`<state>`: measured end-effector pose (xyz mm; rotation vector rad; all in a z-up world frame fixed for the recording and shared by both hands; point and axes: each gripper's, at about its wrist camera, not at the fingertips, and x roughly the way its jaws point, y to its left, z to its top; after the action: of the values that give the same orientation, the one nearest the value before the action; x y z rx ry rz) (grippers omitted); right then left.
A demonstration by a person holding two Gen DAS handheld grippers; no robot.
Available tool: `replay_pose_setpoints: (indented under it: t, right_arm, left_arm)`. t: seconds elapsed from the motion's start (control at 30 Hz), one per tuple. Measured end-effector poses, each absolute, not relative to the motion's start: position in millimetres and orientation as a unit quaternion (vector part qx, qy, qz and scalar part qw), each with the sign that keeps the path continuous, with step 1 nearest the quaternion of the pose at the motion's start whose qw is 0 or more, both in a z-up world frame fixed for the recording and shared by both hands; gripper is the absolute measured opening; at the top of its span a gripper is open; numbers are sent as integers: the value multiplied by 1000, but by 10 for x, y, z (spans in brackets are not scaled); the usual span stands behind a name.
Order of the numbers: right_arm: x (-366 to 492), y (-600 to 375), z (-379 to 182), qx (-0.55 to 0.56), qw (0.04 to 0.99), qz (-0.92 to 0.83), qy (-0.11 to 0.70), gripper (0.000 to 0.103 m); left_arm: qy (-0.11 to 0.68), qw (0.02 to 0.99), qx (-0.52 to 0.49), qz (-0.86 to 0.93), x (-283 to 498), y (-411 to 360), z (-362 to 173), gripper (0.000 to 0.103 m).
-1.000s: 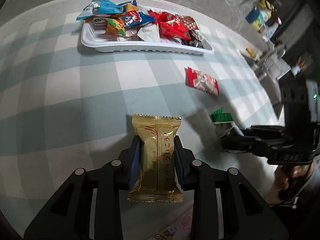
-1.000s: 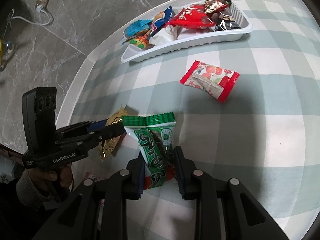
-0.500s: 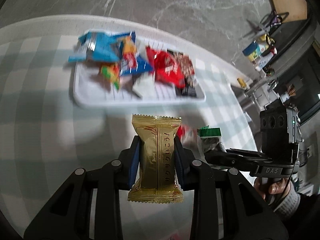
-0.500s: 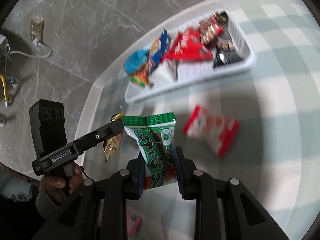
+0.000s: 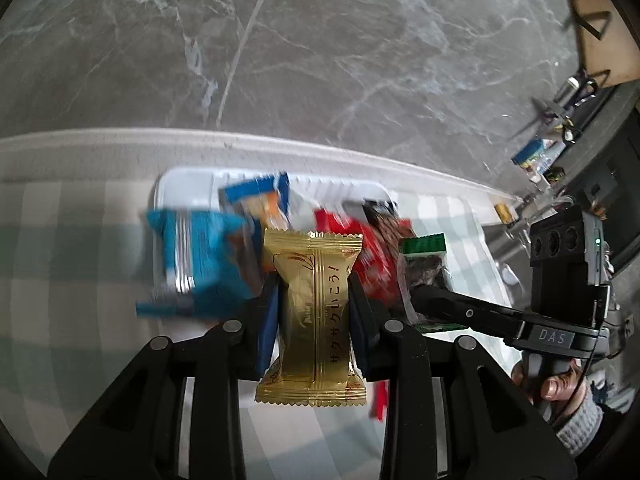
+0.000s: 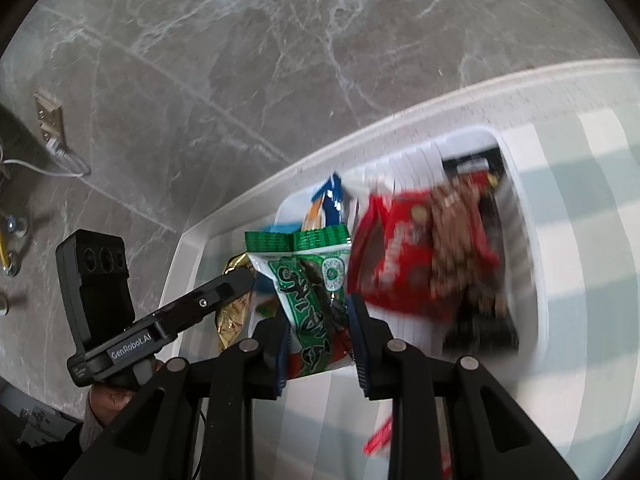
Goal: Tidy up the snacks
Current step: 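Release the gold packet into the tray while the right tool releases the green packet there, then reach left tool to the pink candy packet while right tool reaches the red-white packet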
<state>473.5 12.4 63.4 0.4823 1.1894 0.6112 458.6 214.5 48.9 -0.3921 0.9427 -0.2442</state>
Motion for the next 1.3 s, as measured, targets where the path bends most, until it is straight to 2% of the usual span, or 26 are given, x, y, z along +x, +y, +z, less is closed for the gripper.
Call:
replay_pose_setpoints:
  t: [0.2, 0.4, 0.43, 0.47, 0.5, 0.8, 1.03, 1.3]
  right_arm:
    - [5051, 237, 569, 201, 766, 272, 547, 29]
    - [5159, 357, 583, 152, 784, 265, 540, 33]
    - [5151, 372, 600, 138, 790, 262, 537, 34]
    - [5141, 378, 617, 129, 793, 262, 534, 34]
    - [5130, 383, 625, 123, 796, 261, 532, 34]
    - [4804, 283, 896, 68, 820, 272, 499, 45]
    - [4308, 118, 985, 17, 817, 282, 502, 50]
    - [3775, -14, 851, 3, 800, 284, 529, 50]
  left_arm:
    - [459, 864, -180, -100, 4890, 2186, 373, 29]
    - [462, 870, -147, -88, 5054, 2139, 301, 31]
    - [460, 873, -139, -88, 5073, 2127, 302, 34]
    - [458, 874, -135, -87, 5074, 2114, 305, 48]
    - [453, 878, -127, -84, 5082, 2107, 320, 55]
    - [421, 899, -75, -91, 4811, 1951, 560, 55]
    - [408, 904, -22, -121, 4197, 1770, 786, 57]
    - [435, 885, 8, -166, 3300, 1648, 693, 57]
